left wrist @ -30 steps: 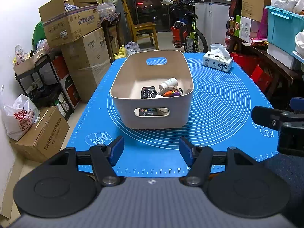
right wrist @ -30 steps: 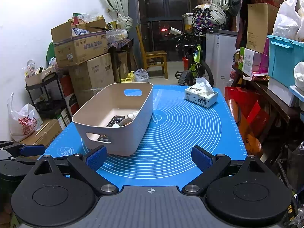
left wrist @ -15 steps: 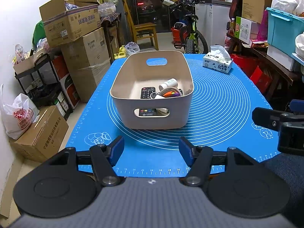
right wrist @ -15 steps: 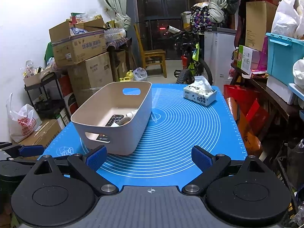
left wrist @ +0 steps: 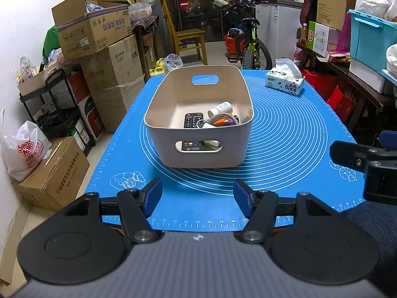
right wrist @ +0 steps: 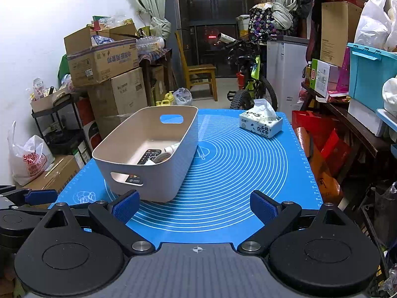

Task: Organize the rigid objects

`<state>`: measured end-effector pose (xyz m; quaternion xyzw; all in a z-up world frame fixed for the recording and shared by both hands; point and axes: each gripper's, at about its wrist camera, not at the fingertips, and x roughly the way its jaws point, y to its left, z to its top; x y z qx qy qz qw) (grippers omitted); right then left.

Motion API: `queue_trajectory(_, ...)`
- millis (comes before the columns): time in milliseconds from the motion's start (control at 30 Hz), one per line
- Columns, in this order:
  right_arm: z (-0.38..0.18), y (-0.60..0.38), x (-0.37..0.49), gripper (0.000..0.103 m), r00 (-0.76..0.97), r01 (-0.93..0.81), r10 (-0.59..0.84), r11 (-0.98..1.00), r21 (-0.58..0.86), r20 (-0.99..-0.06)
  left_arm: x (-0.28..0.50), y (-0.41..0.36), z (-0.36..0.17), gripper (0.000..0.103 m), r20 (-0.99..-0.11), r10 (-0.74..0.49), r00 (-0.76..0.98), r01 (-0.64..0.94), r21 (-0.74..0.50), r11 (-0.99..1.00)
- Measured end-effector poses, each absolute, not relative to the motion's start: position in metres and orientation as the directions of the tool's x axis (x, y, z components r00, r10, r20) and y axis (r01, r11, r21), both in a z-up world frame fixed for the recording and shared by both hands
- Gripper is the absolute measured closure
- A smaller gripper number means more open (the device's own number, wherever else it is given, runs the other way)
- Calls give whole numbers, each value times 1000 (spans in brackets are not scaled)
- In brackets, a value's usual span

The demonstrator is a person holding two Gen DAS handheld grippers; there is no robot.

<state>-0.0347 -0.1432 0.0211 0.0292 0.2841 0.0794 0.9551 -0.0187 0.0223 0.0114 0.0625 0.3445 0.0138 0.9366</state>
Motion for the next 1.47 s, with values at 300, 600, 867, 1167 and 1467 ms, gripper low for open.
queue_trajectory(300,22,-142,-35,7,826,-134,168,986,101,-538,-18,23,11,39,-645,67,761,19,126,992)
queue_trajectory(600,22,-143,-35,7,826,-134,167,986,100,-538,-18,21,9,39,-645,66,761,19,123,992)
queue_trajectory(867,22,-143,-35,7,826,-134,168,986,101,-539,-19,21,9,39,-645,65,762,17,119,993)
queue_trajectory(1167,22,-142,-35,7,826,-134,167,986,100,-539,-18,22,10,39,-644,64,762,18,121,993)
queue_trajectory(1467,23,-143,-35,7,825,-134,167,986,100,-540,-18,23,10,37,-647,58,761,22,115,993)
